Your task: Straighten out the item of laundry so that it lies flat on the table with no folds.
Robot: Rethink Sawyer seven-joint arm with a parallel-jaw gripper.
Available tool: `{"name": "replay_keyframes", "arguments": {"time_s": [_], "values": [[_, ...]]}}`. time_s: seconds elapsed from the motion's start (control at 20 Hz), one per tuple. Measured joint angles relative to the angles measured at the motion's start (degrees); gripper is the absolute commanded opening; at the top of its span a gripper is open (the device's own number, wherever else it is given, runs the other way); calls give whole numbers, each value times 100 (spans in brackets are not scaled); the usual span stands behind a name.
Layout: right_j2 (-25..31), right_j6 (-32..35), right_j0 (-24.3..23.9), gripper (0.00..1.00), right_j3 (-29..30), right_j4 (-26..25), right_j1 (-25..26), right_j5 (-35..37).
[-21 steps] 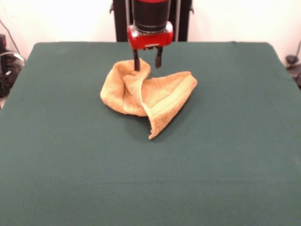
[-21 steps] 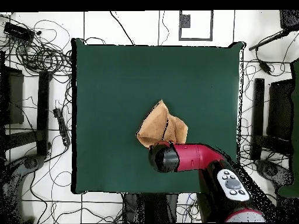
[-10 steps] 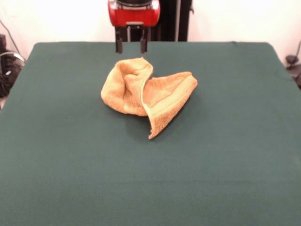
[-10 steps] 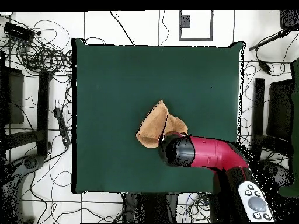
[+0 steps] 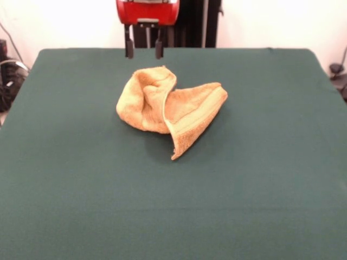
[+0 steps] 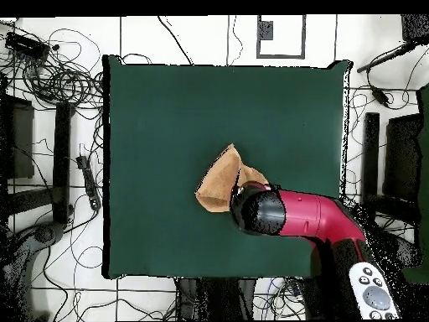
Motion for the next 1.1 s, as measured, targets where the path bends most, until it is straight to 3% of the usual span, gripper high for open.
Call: {"name": "replay_keyframes", "arguments": {"time_s": [0.4, 1.1], "values": [[-1, 0, -33, 100, -172, -4, 228, 0], [2, 0, -34, 100, -710, -96, 1308, -54]]}}
